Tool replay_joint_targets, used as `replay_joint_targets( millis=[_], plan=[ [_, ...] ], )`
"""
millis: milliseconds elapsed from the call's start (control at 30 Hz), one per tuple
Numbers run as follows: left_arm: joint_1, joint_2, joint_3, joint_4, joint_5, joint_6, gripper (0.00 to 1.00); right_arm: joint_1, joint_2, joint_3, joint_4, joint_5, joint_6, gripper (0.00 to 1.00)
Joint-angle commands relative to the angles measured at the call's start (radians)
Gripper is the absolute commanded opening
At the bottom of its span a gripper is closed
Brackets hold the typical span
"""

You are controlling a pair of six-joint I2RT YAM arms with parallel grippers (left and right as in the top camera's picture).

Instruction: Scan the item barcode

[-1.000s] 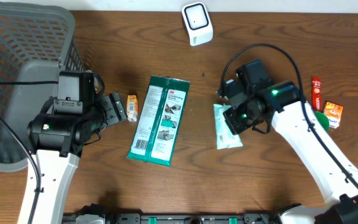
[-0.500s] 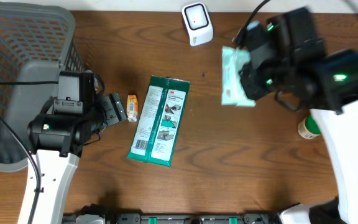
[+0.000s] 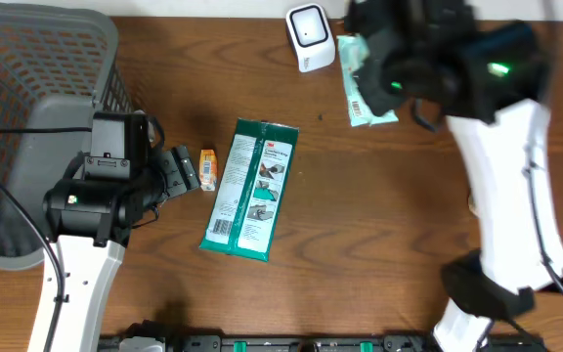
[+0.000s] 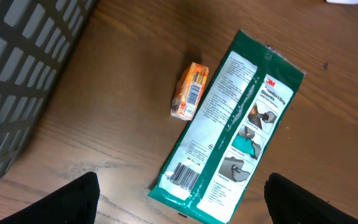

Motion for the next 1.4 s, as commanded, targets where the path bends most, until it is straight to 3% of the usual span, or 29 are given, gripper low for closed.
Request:
replay_joint_targets(
  millis=[0,467,767,933,1200,1367],
  plan=[
    [0.004,-0.002,0.012,-0.002,-0.01,0.01,0.86,0.049,0.056,0.01,0.022,0.225,-0.069,0.01],
    [0.004,-0.002,0.012,-0.002,-0.01,0.01,0.86,0.122,0.371,0.01,0.349,0.597,-0.409,0.01],
    [0.004,-0.002,0.012,-0.002,-0.01,0.01,0.86,0.122,0.539,0.01,0.798,0.714,-0.798,0.01],
    [0.004,-0.002,0.012,-0.002,-0.01,0.01,0.86,0.117,0.586,0.01,1.011,0.714,-0.919,0.01],
    [0.004,-0.002,0.012,-0.002,-0.01,0.01,0.86,0.092,0.63,0.009,1.131,0.646,-0.923,0.01],
    [0.004,-0.002,0.012,-0.002,-0.01,0.01,0.86,0.074,0.627,0.01,0.97,0.547,-0.625,0.03]
  ],
)
